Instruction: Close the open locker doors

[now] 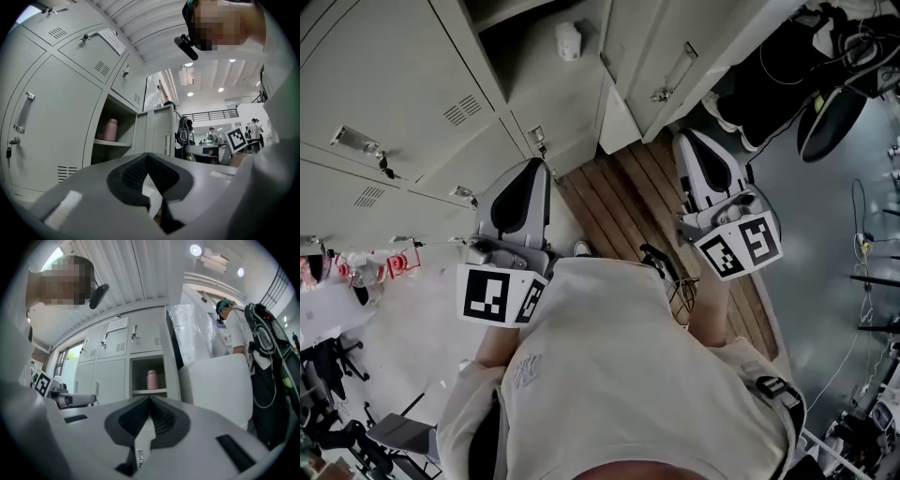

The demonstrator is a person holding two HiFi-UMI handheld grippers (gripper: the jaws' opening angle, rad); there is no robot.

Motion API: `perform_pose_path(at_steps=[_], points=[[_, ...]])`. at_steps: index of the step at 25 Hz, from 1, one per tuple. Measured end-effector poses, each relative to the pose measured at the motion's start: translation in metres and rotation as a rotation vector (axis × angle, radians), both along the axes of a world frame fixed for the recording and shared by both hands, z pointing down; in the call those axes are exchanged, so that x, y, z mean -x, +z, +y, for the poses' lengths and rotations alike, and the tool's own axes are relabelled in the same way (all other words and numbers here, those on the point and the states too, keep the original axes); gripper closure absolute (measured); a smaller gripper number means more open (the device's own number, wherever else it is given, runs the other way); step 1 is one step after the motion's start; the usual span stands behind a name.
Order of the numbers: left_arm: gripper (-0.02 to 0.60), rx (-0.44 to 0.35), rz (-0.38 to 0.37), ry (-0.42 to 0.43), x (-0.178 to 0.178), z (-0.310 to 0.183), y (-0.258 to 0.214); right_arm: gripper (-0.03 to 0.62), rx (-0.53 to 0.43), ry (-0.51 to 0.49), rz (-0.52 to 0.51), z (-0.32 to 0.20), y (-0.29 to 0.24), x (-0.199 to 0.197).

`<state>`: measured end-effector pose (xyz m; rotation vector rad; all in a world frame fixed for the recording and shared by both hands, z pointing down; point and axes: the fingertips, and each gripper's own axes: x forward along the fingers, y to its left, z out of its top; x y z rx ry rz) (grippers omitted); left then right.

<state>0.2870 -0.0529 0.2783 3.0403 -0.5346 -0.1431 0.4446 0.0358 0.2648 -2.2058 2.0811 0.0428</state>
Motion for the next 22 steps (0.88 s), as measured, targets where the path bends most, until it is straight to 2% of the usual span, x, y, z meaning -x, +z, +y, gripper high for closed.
perform_pose_path(at_steps=[5,10,17,22], points=[[0.580,-0.005,-0.005,0.000,-0.001,0.001,-0.001,0.582,-0.049,0.082,0.034,-0.001,-0.012,-0.054],[0.580,-0.013,-0.001,-0.030,0.005,-0.003,-0.003,0.580,-0.057,0.091,0.009,-0.022,-0.008,-0.075],[0.580,-0.016,-0.002,-0.084,0.019,-0.010,-0.005,0.579,-0.077,0.067,-0.017,-0.031,-0.012,-0.075],[0.580,-0.016,-0.001,-0.097,0.023,-0.013,-0.005,0.571,-0.098,-0.016,-0.032,-0.038,-0.021,-0.058]])
